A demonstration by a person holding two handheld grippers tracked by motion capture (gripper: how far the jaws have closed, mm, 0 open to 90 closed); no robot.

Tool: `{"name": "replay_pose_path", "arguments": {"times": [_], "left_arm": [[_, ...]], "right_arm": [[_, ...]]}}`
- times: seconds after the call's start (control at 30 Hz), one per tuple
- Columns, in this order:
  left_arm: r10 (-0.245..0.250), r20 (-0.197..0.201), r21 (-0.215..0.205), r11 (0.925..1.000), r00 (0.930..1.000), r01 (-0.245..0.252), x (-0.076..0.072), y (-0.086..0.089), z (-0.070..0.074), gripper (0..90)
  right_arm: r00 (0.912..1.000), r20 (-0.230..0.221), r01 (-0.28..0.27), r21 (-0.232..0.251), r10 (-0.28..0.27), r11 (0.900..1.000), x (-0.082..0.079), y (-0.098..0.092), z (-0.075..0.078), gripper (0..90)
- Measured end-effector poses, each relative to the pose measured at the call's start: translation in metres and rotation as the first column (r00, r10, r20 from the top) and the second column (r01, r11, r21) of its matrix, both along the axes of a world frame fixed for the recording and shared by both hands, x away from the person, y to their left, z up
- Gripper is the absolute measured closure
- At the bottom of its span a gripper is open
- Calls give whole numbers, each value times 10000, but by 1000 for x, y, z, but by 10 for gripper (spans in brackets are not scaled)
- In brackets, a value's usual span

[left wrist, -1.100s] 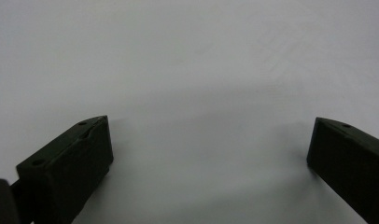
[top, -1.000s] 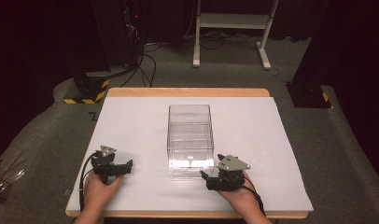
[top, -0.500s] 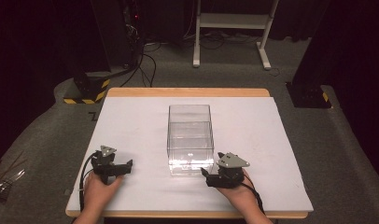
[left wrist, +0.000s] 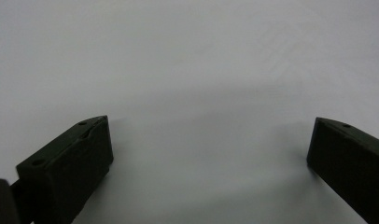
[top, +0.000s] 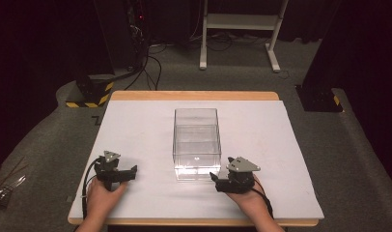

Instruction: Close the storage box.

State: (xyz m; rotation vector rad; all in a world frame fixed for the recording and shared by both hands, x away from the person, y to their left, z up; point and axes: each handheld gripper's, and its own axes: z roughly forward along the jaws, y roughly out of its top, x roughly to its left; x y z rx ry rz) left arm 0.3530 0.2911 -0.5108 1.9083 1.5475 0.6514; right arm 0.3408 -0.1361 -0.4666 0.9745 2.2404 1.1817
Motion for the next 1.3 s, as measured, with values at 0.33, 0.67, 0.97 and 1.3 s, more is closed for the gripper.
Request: {"name": "replay_pose_path", "arguments": {"times": [0.33, 0.67, 0.97, 1.3], "left_arm": [[-3, -13, 0, 10000, 10000, 3, 0, 0, 0, 5], [-3, -17, -2, 10000, 10000, 3, 0, 0, 0, 5], [-3, -19, -4, 10000, 10000, 3, 0, 0, 0, 5], [-2, -20, -3, 10000, 10000, 2, 0, 0, 0, 5]], "right_arm": [[9995, 129, 284, 24, -284, 9996, 11, 3, -1, 151], [9981, 210, 568, 161, -571, 9983, 20, 5, -3, 155], [9968, 294, 740, 178, -745, 9971, 27, 10, -4, 157], [9937, 369, 1049, 267, -1059, 9941, 36, 14, -6, 158]]}}
